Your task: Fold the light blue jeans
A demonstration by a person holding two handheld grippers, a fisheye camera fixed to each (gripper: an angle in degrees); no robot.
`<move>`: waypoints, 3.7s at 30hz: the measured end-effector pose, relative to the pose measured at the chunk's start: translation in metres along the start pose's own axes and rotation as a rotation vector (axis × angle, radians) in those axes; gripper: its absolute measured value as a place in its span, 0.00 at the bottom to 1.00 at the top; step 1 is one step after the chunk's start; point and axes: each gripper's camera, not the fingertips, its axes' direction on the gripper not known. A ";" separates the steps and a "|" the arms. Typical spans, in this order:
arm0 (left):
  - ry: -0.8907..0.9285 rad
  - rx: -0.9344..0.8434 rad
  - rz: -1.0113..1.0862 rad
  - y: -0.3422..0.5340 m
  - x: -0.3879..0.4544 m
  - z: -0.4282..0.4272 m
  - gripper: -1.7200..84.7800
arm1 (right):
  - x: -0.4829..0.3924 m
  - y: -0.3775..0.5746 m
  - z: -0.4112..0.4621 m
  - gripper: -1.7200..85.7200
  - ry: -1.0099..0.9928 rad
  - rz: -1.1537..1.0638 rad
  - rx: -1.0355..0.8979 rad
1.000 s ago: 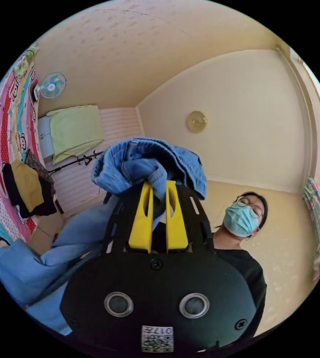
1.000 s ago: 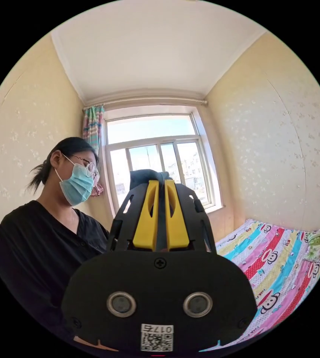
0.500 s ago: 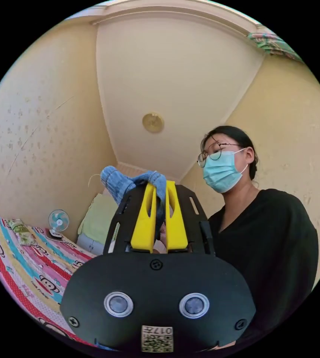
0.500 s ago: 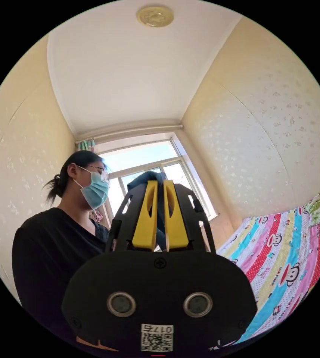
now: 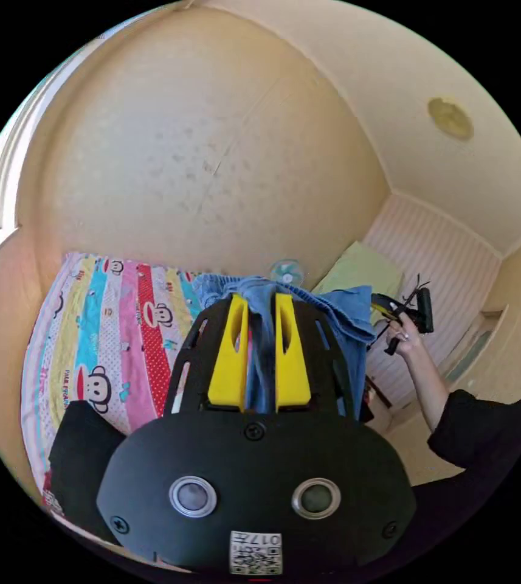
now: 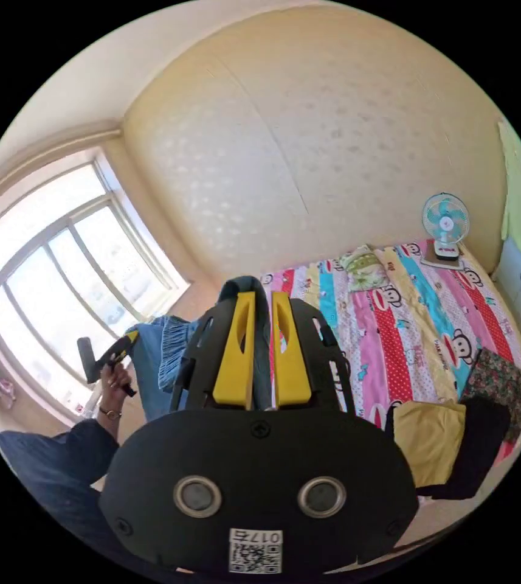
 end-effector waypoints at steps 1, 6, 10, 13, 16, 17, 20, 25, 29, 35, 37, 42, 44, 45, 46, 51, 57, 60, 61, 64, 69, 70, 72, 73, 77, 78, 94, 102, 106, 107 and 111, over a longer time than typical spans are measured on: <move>-0.123 -0.040 0.018 -0.003 0.001 0.015 0.13 | 0.000 -0.005 0.011 0.10 0.056 0.006 -0.024; -0.298 0.366 0.121 0.067 0.071 -0.106 0.13 | -0.038 0.032 0.023 0.11 0.128 -0.231 0.041; -0.321 0.910 0.522 0.133 0.189 -0.252 0.12 | -0.045 0.063 -0.001 0.09 -0.030 -0.238 0.120; -0.238 0.996 0.640 0.144 0.233 -0.312 0.18 | -0.056 0.068 -0.027 0.09 -0.138 -0.241 0.231; -0.105 0.950 0.521 0.134 0.220 -0.329 0.07 | -0.072 0.058 -0.042 0.10 -0.205 -0.305 0.266; -0.071 0.965 0.400 0.133 0.207 -0.333 0.06 | -0.078 0.059 -0.050 0.09 -0.206 -0.334 0.331; 0.107 1.061 0.228 0.151 0.175 -0.351 0.03 | -0.084 0.077 -0.081 0.10 -0.201 -0.345 0.615; 0.042 0.739 0.304 0.127 0.182 -0.333 0.05 | -0.082 0.095 -0.094 0.11 -0.122 -0.411 0.759; 0.115 0.431 0.263 0.129 0.165 -0.263 0.01 | -0.058 0.081 -0.066 0.10 -0.204 -0.432 0.472; 0.176 -0.024 0.107 0.219 0.110 -0.135 0.02 | -0.030 0.093 0.017 0.06 -0.049 -0.418 0.189; 0.308 -0.236 0.088 0.259 0.094 -0.090 0.06 | -0.026 0.092 0.055 0.04 -0.053 -0.415 0.010; 0.292 -0.579 0.025 0.374 0.085 -0.026 0.15 | -0.019 0.071 0.123 0.05 -0.252 -0.405 -0.135; 0.116 -0.797 0.116 0.424 0.101 0.002 0.16 | -0.016 0.055 0.133 0.05 -0.301 -0.401 -0.119; 0.098 -0.835 0.116 0.435 0.104 0.007 0.16 | -0.012 0.044 0.137 0.05 -0.315 -0.402 -0.106; 0.096 -0.883 0.069 0.454 0.105 0.016 0.16 | -0.010 0.038 0.139 0.05 -0.318 -0.404 -0.100; 0.037 -1.016 -0.146 0.496 0.102 0.051 0.11 | 0.041 -0.008 0.150 0.05 -0.340 -0.419 -0.125; 0.250 -1.047 -0.430 0.478 0.125 0.035 0.02 | 0.122 -0.047 0.167 0.06 -0.361 -0.447 -0.207; 0.544 -0.710 -0.678 0.455 0.119 -0.038 0.01 | 0.150 -0.056 0.209 0.07 -0.379 -0.466 -0.354; 0.561 -0.571 -0.708 0.441 0.119 -0.078 0.01 | 0.153 -0.057 0.218 0.07 -0.392 -0.464 -0.380; 0.473 -0.358 -0.738 0.418 0.120 -0.174 0.01 | 0.160 -0.057 0.271 0.09 -0.487 -0.425 -0.501; 0.104 -0.432 -0.859 0.448 0.102 -0.248 0.02 | 0.119 -0.019 0.391 0.16 -0.490 -0.445 -0.818; 0.083 -0.484 -0.880 0.461 0.098 -0.251 0.02 | 0.112 -0.012 0.404 0.16 -0.476 -0.454 -0.844; 0.041 -0.542 -0.945 0.485 0.090 -0.257 0.04 | 0.083 0.017 0.455 0.17 -0.386 -0.476 -0.941; 0.026 -0.547 -1.001 0.502 0.084 -0.264 0.05 | 0.077 0.024 0.467 0.17 -0.358 -0.476 -0.960; 0.101 -0.677 -1.184 0.563 0.056 -0.268 0.09 | 0.056 0.088 0.538 0.16 -0.116 -0.510 -1.180; 0.120 -0.719 -1.192 0.569 0.052 -0.266 0.09 | 0.051 0.095 0.540 0.15 -0.060 -0.553 -1.149; 0.512 -0.807 -1.876 0.681 -0.011 -0.266 0.12 | 0.126 0.044 0.413 0.05 0.220 -0.069 -0.939; -0.067 -1.222 -0.308 0.437 0.109 -0.229 0.02 | 0.054 0.007 0.372 0.05 0.084 -0.189 -0.716; -0.795 -1.127 0.628 0.343 0.278 -0.224 0.01 | 0.030 -0.036 0.332 0.09 -0.291 -0.120 -0.495; -0.925 -1.021 0.753 0.325 0.317 -0.226 0.01 | 0.022 -0.053 0.318 0.10 -0.455 -0.110 -0.429; -0.999 -0.779 0.945 0.288 0.411 -0.230 0.01 | 0.005 -0.104 0.276 0.14 -1.135 -0.036 -0.243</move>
